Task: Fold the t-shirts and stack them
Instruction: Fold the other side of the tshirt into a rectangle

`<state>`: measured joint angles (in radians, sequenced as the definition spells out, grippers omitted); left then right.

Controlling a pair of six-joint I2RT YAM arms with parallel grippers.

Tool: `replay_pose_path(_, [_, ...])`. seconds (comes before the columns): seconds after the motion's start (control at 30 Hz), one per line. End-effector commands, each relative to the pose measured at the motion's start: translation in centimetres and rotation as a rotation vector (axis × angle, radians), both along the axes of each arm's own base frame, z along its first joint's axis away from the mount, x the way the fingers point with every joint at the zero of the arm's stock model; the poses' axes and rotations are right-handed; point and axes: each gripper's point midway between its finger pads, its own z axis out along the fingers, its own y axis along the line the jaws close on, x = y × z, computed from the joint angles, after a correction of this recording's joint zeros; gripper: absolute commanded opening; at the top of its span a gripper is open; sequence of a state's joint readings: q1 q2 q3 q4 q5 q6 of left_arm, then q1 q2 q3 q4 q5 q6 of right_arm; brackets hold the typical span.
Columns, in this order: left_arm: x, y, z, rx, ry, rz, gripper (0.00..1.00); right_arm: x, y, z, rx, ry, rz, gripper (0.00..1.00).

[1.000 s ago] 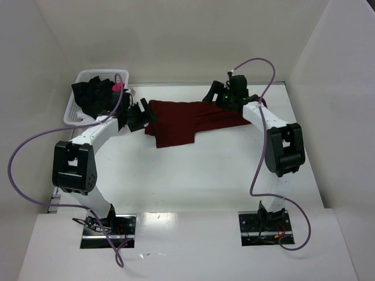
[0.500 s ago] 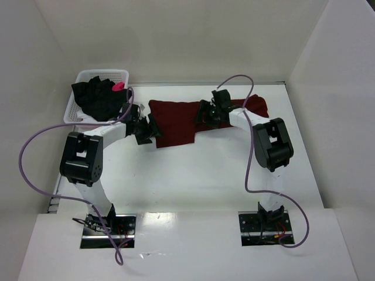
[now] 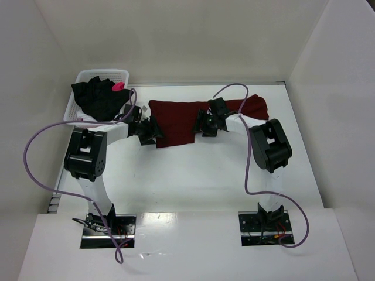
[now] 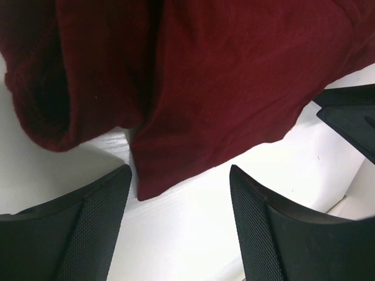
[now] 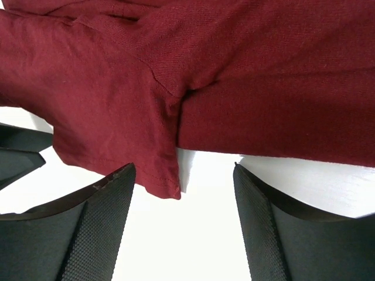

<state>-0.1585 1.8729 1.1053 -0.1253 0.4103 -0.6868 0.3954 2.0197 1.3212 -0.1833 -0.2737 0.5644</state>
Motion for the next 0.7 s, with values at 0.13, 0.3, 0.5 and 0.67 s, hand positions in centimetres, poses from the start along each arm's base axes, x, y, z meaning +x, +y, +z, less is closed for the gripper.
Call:
replay_pose_path(0.13, [0.2, 0.3, -1.7, 0.017, 0.028, 0.004, 0.73, -1.0, 3.1, 1.5, 0.054, -0.034, 0.046, 0.71])
replay_pose_path(0.3, [0.4, 0.3, -1.8, 0.021, 0.024, -0.003, 0.69, -2.1, 4.8, 0.4, 0.054, -0.005, 0.081, 0.67])
replay_pose_path(0.5, [0.4, 0.3, -1.8, 0.021, 0.024, -0.003, 0.61, -2.5, 5.1, -0.6, 0.044, 0.015, 0.081, 0.52])
replay_pose_path(0.67, [0.3, 0.3, -2.2, 0.022, 0.033, -0.003, 0.52, -1.9, 4.9, -0.8, 0.026, 0.004, 0.063, 0.31])
